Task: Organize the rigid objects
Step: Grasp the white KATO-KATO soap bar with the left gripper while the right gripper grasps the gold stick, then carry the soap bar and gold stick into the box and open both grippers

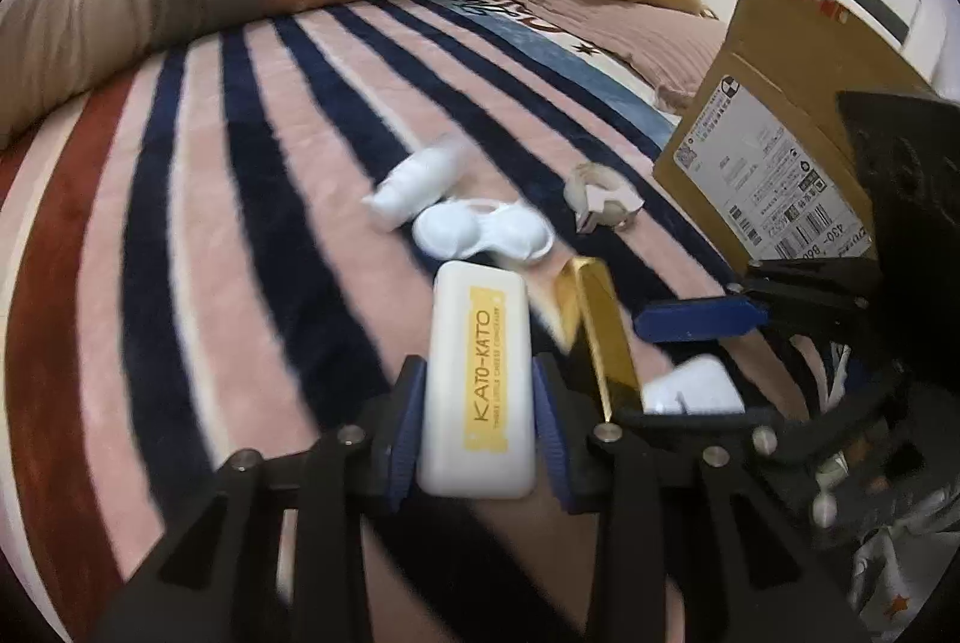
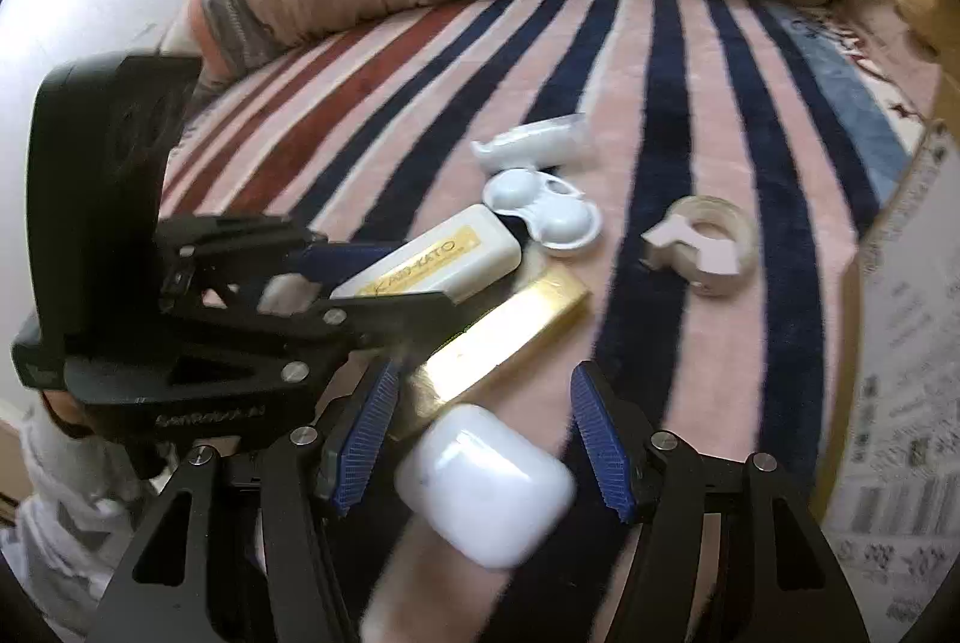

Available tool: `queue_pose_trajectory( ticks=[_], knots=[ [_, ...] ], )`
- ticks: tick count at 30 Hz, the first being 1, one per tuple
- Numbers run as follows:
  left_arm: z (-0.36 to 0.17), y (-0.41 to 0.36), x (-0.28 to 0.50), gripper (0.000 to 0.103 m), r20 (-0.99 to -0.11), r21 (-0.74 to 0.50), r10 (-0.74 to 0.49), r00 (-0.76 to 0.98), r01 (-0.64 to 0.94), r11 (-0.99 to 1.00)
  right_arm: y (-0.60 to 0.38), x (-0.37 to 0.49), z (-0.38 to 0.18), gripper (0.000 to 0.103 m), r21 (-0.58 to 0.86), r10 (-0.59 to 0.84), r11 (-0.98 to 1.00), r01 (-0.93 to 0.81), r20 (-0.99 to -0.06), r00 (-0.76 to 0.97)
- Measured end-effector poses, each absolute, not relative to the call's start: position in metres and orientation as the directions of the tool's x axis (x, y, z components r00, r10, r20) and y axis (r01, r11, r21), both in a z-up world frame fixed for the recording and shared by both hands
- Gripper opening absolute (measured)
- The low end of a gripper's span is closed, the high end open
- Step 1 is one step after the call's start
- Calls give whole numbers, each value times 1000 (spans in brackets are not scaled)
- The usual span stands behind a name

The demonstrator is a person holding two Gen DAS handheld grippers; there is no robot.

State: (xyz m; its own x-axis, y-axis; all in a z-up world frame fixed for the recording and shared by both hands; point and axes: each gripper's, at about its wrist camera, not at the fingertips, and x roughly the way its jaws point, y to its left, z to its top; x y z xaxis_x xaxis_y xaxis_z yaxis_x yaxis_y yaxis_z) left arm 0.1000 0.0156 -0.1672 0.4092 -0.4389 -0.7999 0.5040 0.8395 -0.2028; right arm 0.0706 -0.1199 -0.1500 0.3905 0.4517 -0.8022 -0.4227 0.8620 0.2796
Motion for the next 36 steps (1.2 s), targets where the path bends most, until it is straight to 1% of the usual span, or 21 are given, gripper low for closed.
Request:
queue_pose_trajectory(
  ticks=[3,6,7,10,14,16,17,19,22,25,29,33,36],
  knots=[
    [-165,40,87,32,-804,-192,-401,439,446,874,-111,79,-154,55,303,469,850,-431,-809,356],
    [-161,63,73,32,-810,-155,-338,479,381,912,-97,86,-155,35,243,418,870,-428,-825,381],
    [-162,68,71,32,-814,-138,-312,490,359,923,-91,87,-155,31,224,411,868,-443,-825,389],
    [-166,76,67,33,-810,-138,-295,506,324,936,-73,85,-156,24,142,365,862,-486,-839,402],
    [-174,69,66,32,-798,-112,-260,544,290,950,-58,81,-156,23,38,289,861,-507,-858,426],
    [-174,67,69,32,-792,-115,-257,554,279,954,-55,79,-154,14,44,302,856,-516,-852,428],
    [-173,68,69,32,-792,-123,-261,551,276,953,-54,78,-151,14,70,330,847,-527,-847,417],
    [-163,72,69,32,-787,-134,-269,554,272,953,-55,71,-142,14,60,341,837,-544,-835,431],
    [-138,77,58,32,-768,-102,-239,594,254,962,-59,56,-114,14,61,385,820,-568,-793,472],
    [-98,78,42,32,-723,-104,-251,643,258,960,-70,37,-78,14,116,475,792,-599,-733,487],
    [-39,56,18,32,-646,-78,-284,708,309,948,-91,12,-25,14,138,550,772,-620,-634,543],
    [11,9,4,32,-588,-76,-373,717,410,909,-133,-15,19,14,143,573,784,-604,-539,617],
    [32,-36,5,32,-567,-80,-453,688,501,862,-174,-26,37,14,142,540,823,-550,-498,679]
  ],
)
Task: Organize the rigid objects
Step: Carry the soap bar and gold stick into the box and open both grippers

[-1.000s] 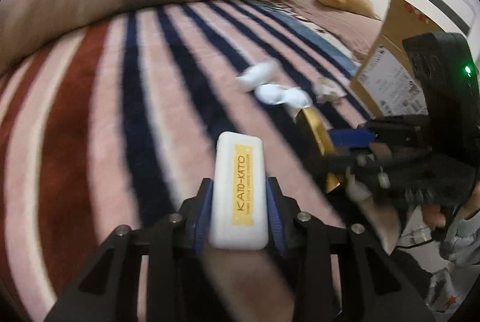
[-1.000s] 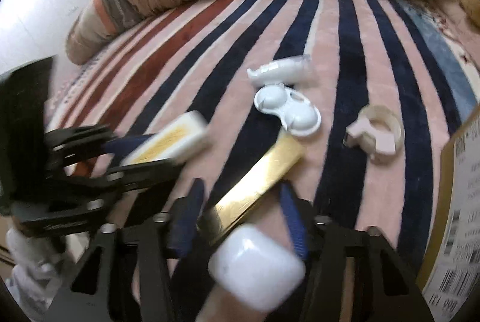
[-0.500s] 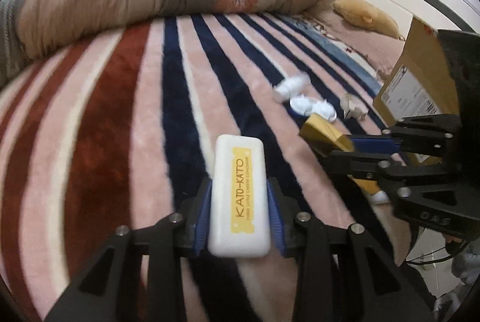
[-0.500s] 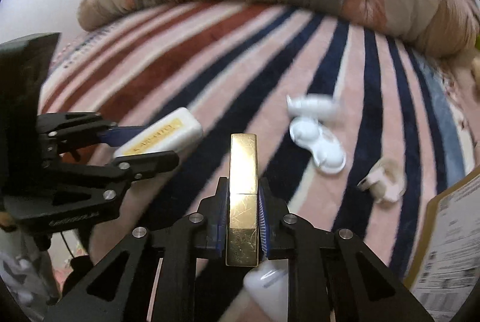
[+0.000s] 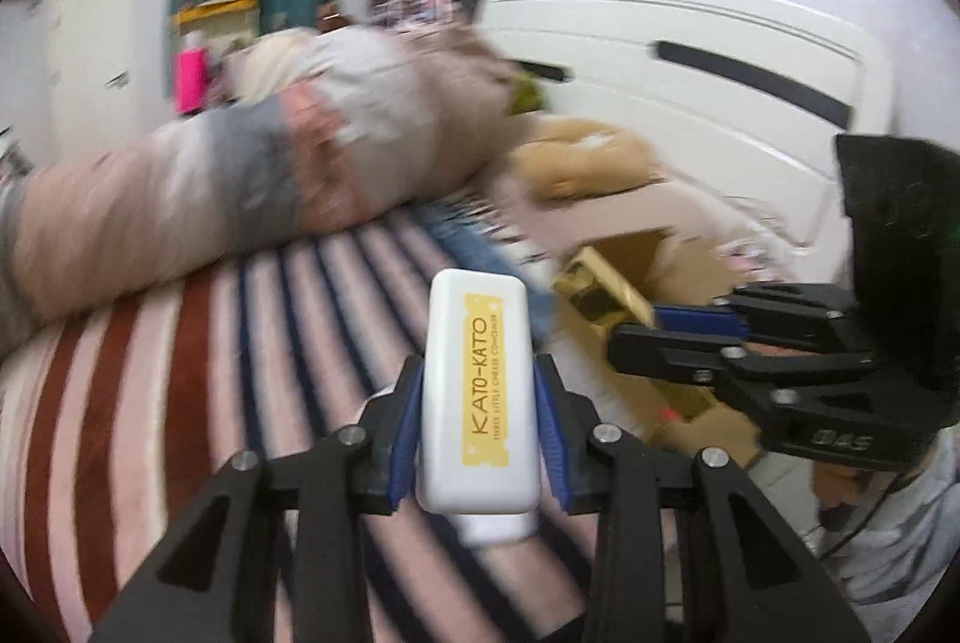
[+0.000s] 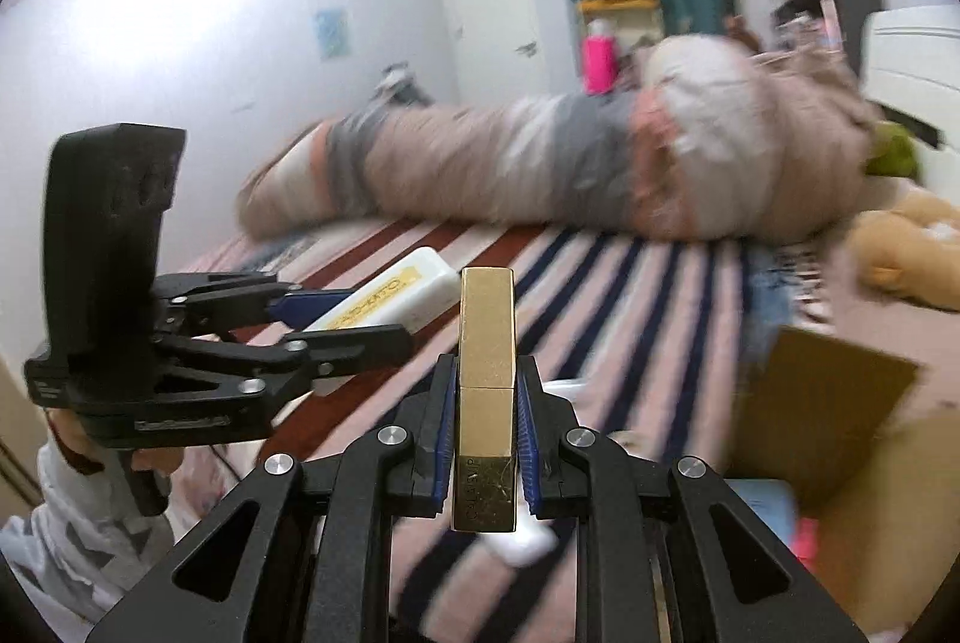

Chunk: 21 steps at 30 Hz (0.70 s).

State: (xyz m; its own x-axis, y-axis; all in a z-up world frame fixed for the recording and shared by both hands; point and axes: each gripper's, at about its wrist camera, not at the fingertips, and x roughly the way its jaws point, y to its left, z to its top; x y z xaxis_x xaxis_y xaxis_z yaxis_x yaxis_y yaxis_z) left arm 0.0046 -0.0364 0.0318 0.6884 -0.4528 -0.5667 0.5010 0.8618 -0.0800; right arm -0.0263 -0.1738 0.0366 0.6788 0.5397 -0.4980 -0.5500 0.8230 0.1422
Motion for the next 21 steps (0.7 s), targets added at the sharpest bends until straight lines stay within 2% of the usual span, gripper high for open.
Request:
queue_pose_trajectory(
  ticks=[2,6,10,16,21],
  knots=[
    [40,-73,9,32,-567,-87,-497,657,553,829,-207,-27,40,14,146,493,859,-490,-495,715],
    [38,-140,24,32,-606,-48,-510,610,612,789,-268,-18,21,14,177,399,914,-364,-544,738],
    [23,-187,47,32,-665,-70,-505,550,627,776,-298,-9,0,14,216,379,925,-313,-583,719],
    [-11,-210,64,32,-735,-46,-443,513,615,788,-313,17,-25,14,221,362,932,-288,-639,679],
    [-18,-221,62,35,-737,-31,-441,512,626,779,-326,12,-29,14,224,367,929,-294,-640,675]
  ],
)
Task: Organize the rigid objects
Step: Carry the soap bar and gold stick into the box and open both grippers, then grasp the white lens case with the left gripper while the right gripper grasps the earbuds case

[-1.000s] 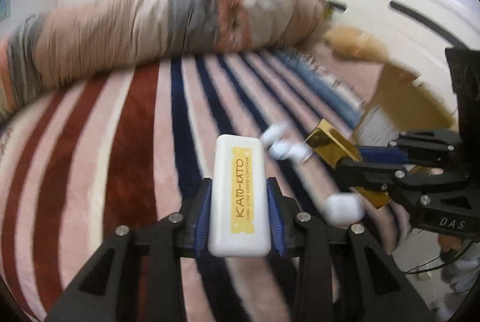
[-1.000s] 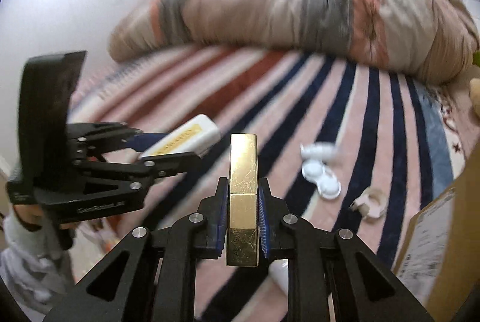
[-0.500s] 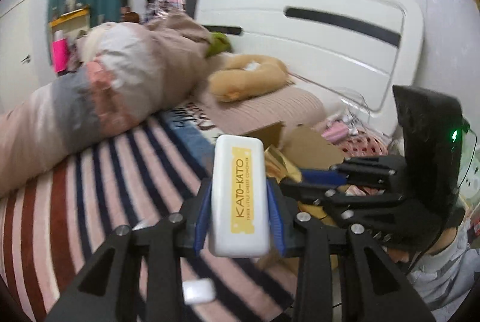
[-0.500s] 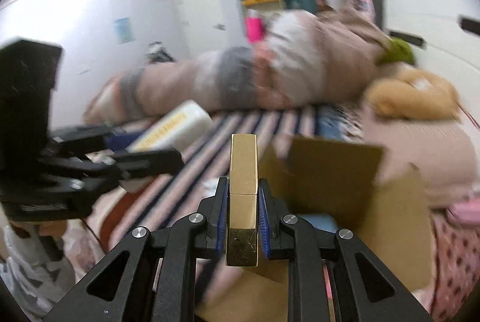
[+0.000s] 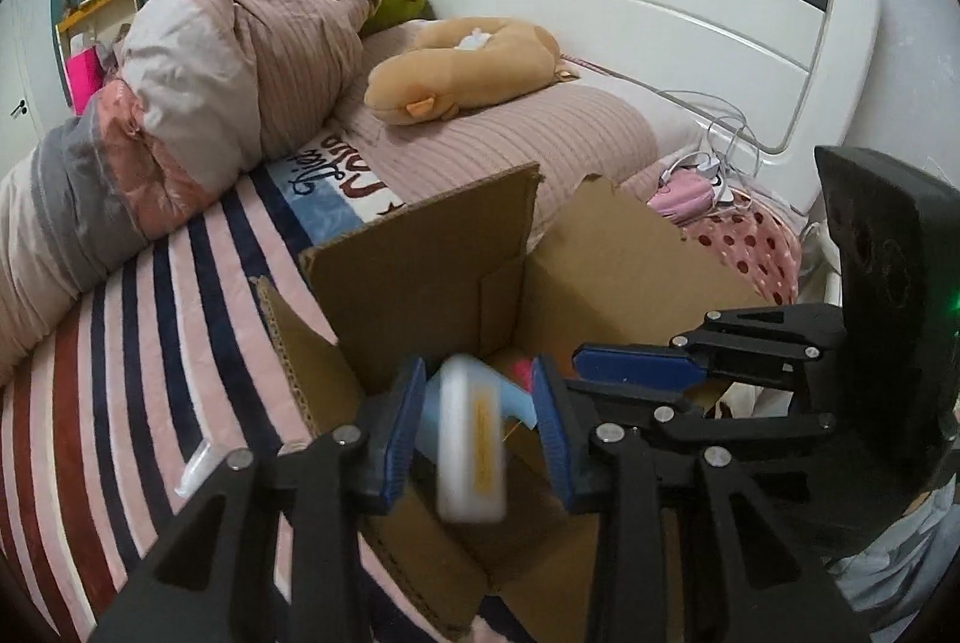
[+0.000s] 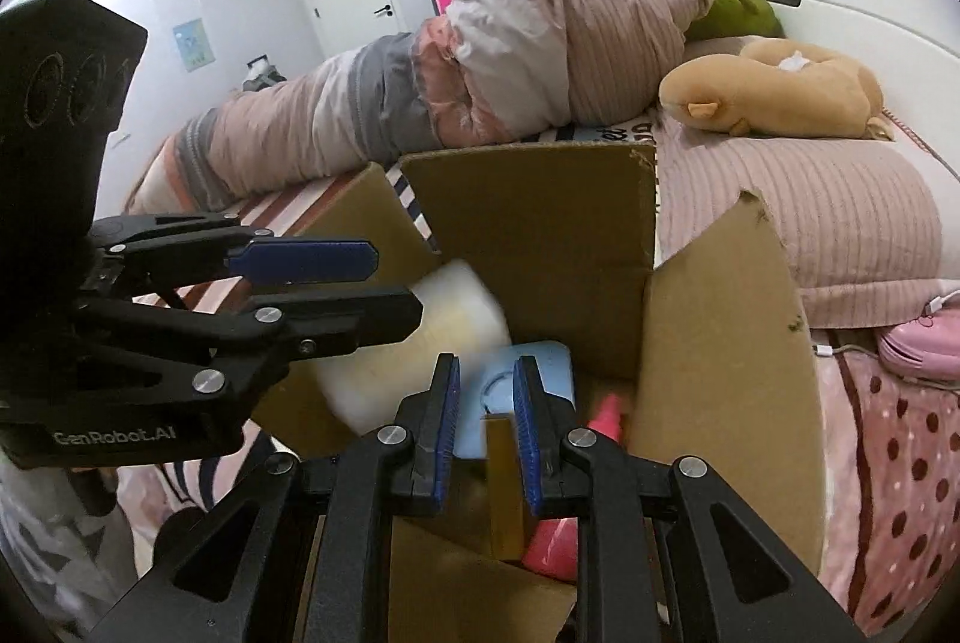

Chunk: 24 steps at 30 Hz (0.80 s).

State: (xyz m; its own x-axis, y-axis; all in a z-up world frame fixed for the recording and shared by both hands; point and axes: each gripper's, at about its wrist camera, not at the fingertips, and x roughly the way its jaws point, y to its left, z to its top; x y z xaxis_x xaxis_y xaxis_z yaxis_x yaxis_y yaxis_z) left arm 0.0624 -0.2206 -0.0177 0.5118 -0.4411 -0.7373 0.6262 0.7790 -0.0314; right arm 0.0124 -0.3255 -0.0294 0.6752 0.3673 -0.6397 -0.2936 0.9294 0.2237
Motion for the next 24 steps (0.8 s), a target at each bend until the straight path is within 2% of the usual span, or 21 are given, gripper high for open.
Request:
queue_pose_trajectory(
  ticks=[4,6,8,10,12,22,24],
  knots=[
    [-11,-215,62,42,-731,-28,-432,528,610,792,-330,10,-30,14,240,371,928,-284,-641,672],
    [-4,-208,58,54,-718,-32,-436,542,600,799,-330,7,-29,14,238,369,929,-282,-640,674],
    [6,-198,52,55,-700,-30,-441,561,594,804,-327,3,-25,16,234,366,930,-282,-641,675],
    [16,-187,45,57,-684,-21,-437,584,582,813,-323,-1,-19,22,229,367,930,-288,-636,679],
    [25,-173,39,63,-667,-11,-427,611,565,825,-317,-5,-13,24,219,370,928,-300,-627,685],
    [35,-60,19,65,-619,-2,-332,712,421,907,-235,-34,27,31,190,504,855,-483,-530,682],
    [28,-36,17,70,-622,-1,-307,720,391,920,-214,-35,28,32,196,538,830,-522,-530,656]
  ],
)
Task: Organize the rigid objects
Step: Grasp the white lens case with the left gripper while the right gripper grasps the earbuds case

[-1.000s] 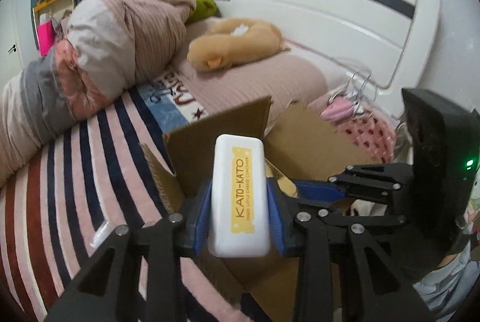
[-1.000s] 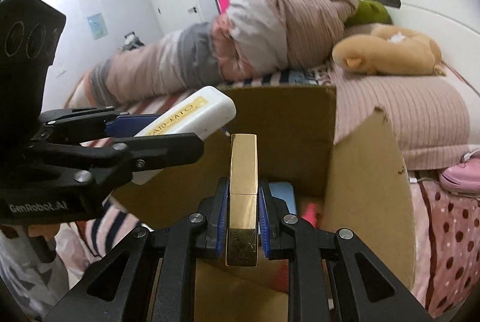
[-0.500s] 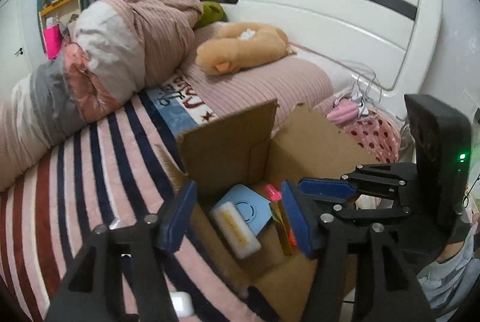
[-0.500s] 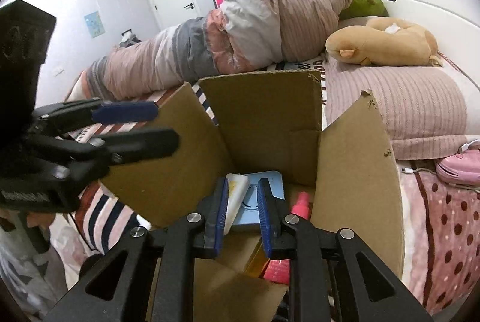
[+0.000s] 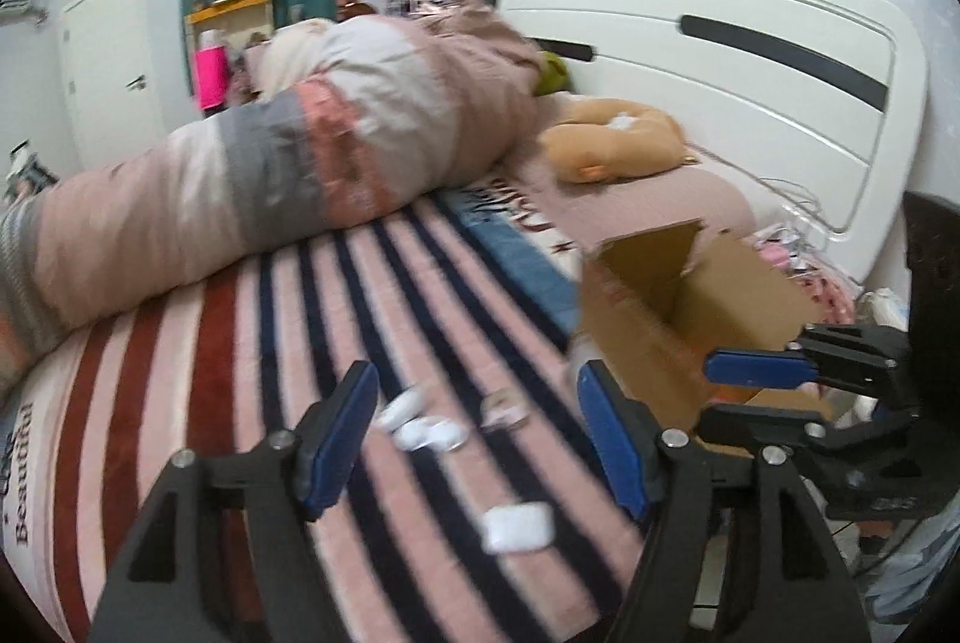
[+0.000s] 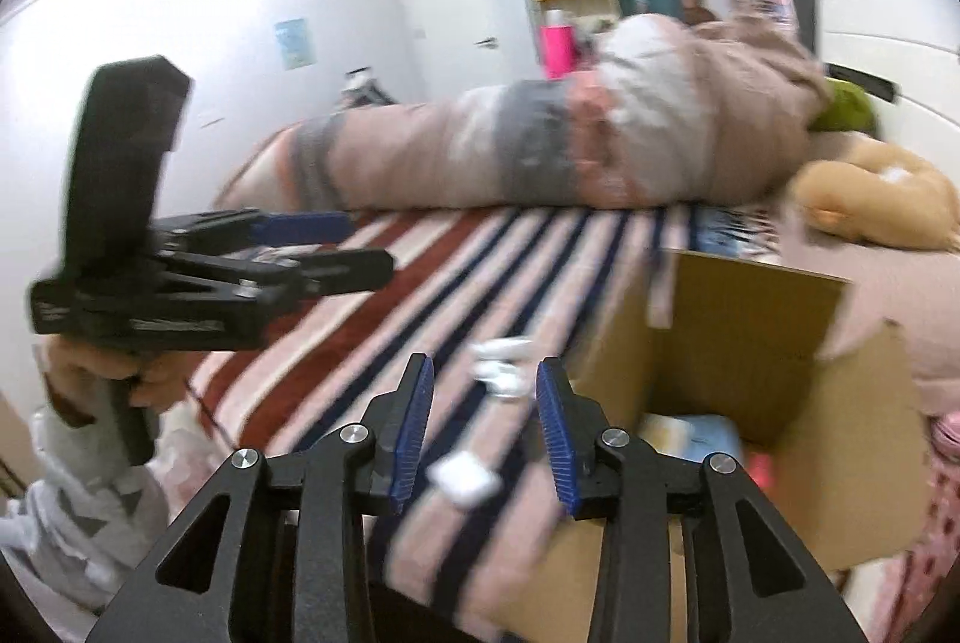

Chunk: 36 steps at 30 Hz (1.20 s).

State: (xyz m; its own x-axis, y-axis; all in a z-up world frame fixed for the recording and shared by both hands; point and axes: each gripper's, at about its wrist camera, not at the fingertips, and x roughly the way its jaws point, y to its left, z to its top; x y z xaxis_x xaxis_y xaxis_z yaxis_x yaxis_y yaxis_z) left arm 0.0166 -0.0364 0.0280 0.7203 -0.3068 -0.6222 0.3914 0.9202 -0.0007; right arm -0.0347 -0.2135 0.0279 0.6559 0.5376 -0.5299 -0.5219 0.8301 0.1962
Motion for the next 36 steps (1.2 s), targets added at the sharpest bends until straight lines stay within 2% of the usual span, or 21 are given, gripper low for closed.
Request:
queue_pose_trajectory(
  ticks=[5,8,12,16,21,27,33,35,36],
  knots=[
    [-6,16,25,71,-653,-28,-266,709,329,944,-153,-29,12,34,207,593,773,-599,-572,567],
    [-34,33,37,71,-675,-45,-265,689,321,946,-124,-18,-11,39,221,584,769,-600,-625,518],
    [-71,44,59,71,-706,-90,-301,641,340,936,-104,-2,-48,43,210,524,804,-556,-692,496],
    [-107,39,81,71,-731,-162,-369,574,379,911,-102,17,-85,53,162,434,854,-494,-746,505],
    [-144,25,108,70,-731,-264,-483,482,452,852,-109,31,-121,54,74,334,883,-463,-792,511],
    [-172,2,139,62,-735,-337,-540,411,469,816,-128,38,-134,50,112,355,895,-431,-764,539],
    [-175,-19,159,62,-737,-312,-518,435,461,831,-134,36,-135,50,73,311,919,-388,-737,599],
    [-177,-24,163,55,-753,-277,-488,442,460,844,-135,36,-136,51,75,314,919,-388,-736,600],
    [-178,-26,162,55,-759,-259,-474,447,460,849,-136,36,-136,51,82,318,918,-387,-736,598]
  ],
)
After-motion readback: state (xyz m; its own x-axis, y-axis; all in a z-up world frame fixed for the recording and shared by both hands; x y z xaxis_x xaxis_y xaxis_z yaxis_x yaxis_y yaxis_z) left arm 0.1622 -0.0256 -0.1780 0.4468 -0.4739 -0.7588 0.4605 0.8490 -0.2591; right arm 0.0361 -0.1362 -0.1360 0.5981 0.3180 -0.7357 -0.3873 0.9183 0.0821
